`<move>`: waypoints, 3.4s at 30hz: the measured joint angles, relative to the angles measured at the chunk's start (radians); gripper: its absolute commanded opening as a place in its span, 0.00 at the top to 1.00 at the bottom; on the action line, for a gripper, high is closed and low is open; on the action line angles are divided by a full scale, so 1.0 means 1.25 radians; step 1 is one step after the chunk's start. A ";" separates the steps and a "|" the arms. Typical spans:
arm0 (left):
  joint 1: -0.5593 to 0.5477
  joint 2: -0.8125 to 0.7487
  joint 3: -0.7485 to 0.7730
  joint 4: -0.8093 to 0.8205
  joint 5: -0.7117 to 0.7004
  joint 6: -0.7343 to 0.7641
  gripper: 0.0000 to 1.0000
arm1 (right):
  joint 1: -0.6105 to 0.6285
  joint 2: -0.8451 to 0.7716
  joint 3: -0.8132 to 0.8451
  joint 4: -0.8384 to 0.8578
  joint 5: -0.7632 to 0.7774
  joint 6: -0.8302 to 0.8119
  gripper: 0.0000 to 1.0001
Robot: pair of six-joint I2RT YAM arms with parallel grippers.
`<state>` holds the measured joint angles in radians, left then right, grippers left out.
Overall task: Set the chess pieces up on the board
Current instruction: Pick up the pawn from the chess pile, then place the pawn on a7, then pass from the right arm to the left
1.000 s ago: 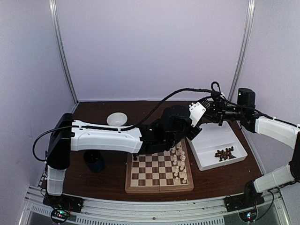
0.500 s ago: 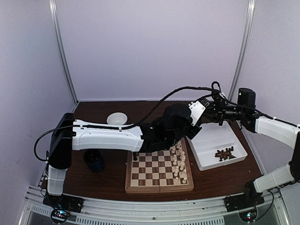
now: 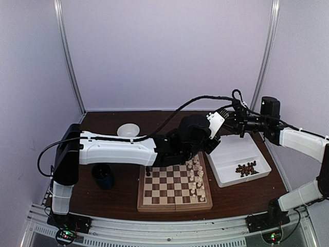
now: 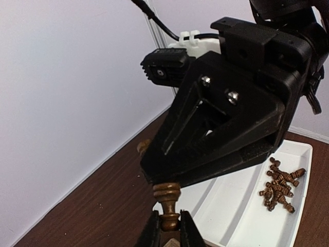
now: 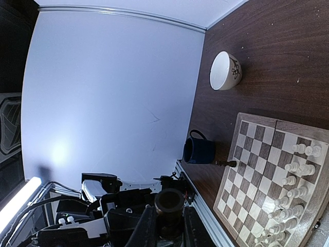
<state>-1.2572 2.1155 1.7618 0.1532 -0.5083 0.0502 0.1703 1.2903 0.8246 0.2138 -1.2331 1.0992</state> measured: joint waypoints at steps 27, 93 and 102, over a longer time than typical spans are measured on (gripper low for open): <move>0.080 -0.144 0.172 -1.029 0.395 -0.268 0.95 | -0.091 -0.005 0.044 -0.252 0.017 -0.302 0.99; 0.079 0.164 0.205 -1.397 0.585 -0.316 0.64 | -0.115 -0.042 0.044 -0.263 0.030 -0.308 0.98; 0.089 0.040 0.342 -1.318 0.451 -0.297 0.59 | -0.115 -0.042 0.044 -0.263 0.026 -0.295 0.98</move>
<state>-1.1458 2.1651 2.1895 -1.4948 0.0551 -0.3206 0.0265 1.2377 0.8799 -0.1146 -1.2003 0.7303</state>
